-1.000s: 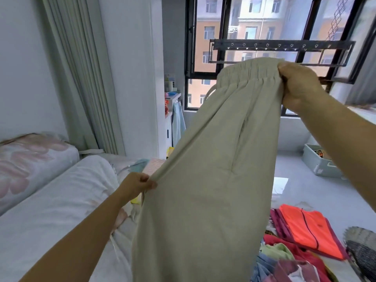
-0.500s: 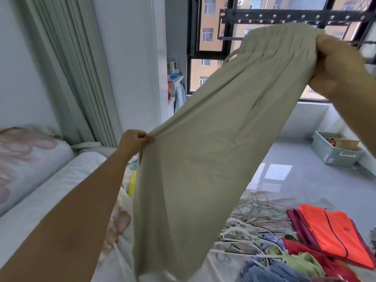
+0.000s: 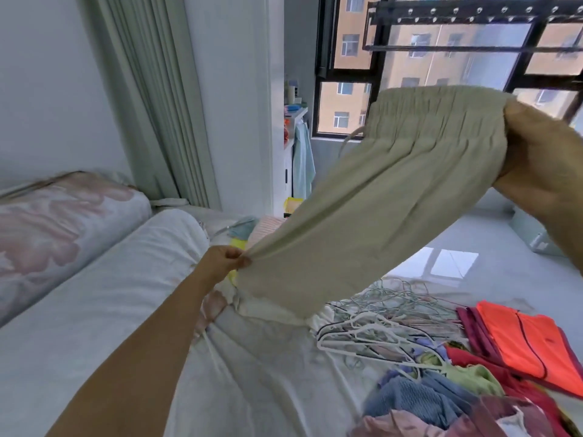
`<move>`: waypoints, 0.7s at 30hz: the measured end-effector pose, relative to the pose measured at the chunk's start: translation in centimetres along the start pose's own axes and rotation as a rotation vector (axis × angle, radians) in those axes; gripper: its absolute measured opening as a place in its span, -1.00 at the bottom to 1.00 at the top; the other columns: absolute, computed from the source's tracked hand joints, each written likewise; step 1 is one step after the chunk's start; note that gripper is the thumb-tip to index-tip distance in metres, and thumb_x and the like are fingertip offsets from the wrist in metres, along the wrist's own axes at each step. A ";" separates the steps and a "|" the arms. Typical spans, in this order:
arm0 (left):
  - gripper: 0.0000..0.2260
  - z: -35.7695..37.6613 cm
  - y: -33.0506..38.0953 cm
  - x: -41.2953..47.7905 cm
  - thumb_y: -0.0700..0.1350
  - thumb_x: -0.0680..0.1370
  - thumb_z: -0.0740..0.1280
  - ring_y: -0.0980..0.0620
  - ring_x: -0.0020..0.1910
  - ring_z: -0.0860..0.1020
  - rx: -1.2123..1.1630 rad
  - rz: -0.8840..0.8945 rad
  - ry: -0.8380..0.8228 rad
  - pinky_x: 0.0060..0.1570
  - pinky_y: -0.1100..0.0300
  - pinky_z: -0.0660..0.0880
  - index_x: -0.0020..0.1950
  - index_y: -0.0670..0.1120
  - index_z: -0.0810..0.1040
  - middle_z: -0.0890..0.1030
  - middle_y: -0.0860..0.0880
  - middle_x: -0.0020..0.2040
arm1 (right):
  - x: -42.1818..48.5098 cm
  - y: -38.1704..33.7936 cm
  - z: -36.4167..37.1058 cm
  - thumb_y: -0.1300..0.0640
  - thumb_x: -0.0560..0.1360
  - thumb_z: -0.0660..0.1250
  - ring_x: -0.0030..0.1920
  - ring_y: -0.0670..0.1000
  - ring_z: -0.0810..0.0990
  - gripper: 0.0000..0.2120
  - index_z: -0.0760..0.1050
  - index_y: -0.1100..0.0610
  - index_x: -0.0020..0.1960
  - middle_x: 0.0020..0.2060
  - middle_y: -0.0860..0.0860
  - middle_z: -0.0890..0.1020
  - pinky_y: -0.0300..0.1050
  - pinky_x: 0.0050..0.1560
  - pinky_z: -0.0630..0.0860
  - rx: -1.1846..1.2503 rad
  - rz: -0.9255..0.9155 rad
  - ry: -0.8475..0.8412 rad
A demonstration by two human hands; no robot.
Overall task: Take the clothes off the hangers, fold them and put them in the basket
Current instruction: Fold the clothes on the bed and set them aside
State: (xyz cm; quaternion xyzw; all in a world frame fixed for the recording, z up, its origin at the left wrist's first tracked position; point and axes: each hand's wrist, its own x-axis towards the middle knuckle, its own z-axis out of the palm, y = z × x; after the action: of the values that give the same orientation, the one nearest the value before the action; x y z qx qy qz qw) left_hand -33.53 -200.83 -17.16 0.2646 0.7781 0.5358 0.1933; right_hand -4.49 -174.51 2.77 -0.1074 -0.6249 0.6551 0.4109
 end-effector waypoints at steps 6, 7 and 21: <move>-0.79 5.6 -10.5 -10.8 -0.35 0.43 0.41 0.30 -0.46 0.45 0.037 -0.179 -0.120 -0.31 0.40 0.34 -0.32 -0.07 0.60 0.53 0.16 -0.51 | -11.3 5.4 -3.2 0.17 0.62 0.05 -0.20 -0.18 0.64 -0.56 0.66 0.00 -0.22 -0.26 -0.15 0.67 -0.29 -0.18 0.58 0.062 0.200 -0.021; -0.75 6.6 -12.3 -12.9 -0.35 0.42 0.41 0.31 -0.46 0.46 0.028 -0.221 -0.127 -0.32 0.42 0.36 -0.36 -0.03 0.62 0.54 0.16 -0.50 | -12.7 6.4 -3.7 0.18 0.61 0.06 -0.19 -0.17 0.63 -0.56 0.67 -0.01 -0.21 -0.24 -0.14 0.68 -0.29 -0.19 0.58 0.070 0.224 -0.018; -0.60 11.4 -33.6 -27.1 -0.23 0.38 0.48 0.38 -0.23 0.56 0.113 -0.538 -0.304 -0.06 0.36 0.49 -0.47 0.28 0.61 0.63 0.32 -0.32 | -18.2 27.3 -0.6 0.08 0.14 0.44 -0.27 -0.09 0.65 -0.80 0.68 0.09 -0.25 -0.25 0.00 0.69 -0.26 -0.27 0.59 0.188 0.625 -0.022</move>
State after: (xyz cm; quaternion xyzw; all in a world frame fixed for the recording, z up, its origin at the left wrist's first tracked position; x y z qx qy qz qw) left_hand -12.49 -218.82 -52.18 0.1368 0.8110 0.3754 0.4273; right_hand -3.43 -183.10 -28.89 -0.2486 -0.5027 0.8056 0.1913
